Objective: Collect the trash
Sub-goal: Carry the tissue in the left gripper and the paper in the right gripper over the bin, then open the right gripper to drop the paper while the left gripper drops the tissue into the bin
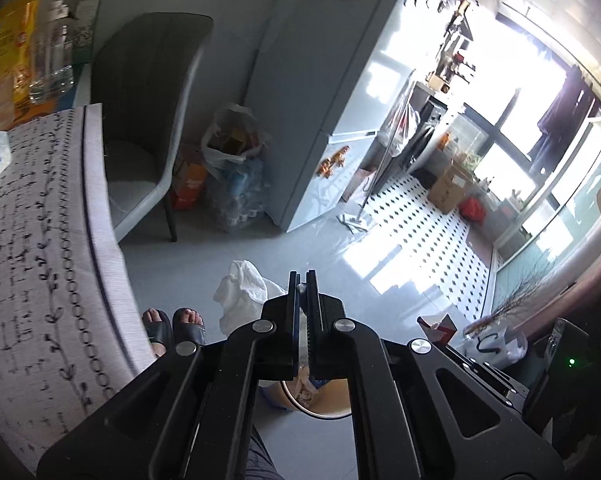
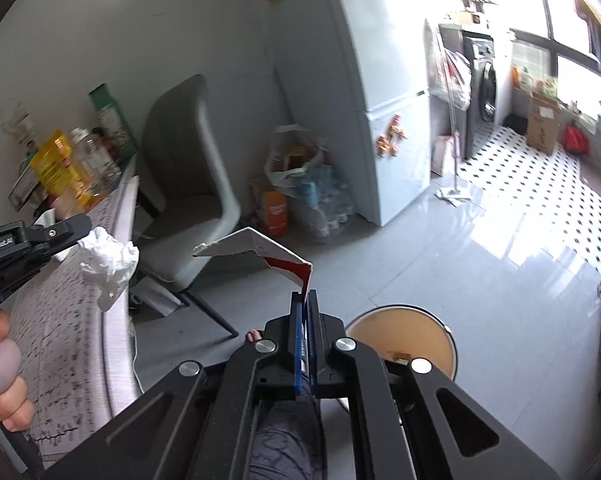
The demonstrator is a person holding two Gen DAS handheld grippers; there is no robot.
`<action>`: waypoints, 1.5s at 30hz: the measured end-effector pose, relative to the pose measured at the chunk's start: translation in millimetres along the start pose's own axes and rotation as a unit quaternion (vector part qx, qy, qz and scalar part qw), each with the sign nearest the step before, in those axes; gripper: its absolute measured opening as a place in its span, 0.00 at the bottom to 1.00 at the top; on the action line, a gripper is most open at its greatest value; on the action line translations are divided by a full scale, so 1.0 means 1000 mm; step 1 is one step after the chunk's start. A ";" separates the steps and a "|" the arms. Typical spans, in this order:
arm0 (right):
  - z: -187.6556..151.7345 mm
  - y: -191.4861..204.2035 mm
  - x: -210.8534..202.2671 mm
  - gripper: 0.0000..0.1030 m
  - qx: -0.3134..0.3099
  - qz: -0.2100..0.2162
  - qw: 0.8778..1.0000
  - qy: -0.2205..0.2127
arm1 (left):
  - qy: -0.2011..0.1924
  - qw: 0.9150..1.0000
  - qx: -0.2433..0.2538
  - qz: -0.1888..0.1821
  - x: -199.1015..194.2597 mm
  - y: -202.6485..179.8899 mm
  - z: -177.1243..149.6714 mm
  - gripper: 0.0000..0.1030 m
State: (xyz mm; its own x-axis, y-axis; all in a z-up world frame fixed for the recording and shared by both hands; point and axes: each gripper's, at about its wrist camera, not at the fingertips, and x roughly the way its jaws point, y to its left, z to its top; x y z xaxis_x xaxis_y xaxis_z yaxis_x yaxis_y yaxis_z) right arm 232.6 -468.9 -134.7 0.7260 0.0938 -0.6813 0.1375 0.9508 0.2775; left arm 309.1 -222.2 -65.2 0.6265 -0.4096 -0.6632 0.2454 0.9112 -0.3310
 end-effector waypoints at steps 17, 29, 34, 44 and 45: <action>-0.007 -0.077 0.089 0.06 0.060 -0.043 0.996 0.044 | 0.040 0.999 0.006 0.018 0.055 -0.012 -0.008 0.04; -0.026 -0.111 0.087 0.53 0.119 -0.041 0.991 0.045 | 0.082 0.997 0.013 -0.007 0.095 -0.039 -0.020 0.04; -0.030 -0.134 0.058 0.53 0.144 -0.048 0.988 0.030 | 0.109 0.993 0.034 -0.026 0.125 -0.076 -0.031 0.04; -0.040 -0.172 -0.009 0.53 0.178 -0.079 0.981 -0.009 | 0.148 0.983 0.051 -0.092 0.158 -0.141 -0.042 0.21; -0.041 -0.174 -0.012 0.53 0.181 -0.081 0.980 -0.011 | 0.152 0.982 0.052 -0.101 0.159 -0.145 -0.043 0.33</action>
State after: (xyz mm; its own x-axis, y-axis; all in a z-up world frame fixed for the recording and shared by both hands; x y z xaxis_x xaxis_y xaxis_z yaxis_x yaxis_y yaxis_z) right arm 172.3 -623.8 -202.1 0.6883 -0.0598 -0.7230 0.4790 0.7859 0.3910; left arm 341.1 -421.6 -151.7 0.3108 -0.5628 -0.7659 0.4256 0.8030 -0.4173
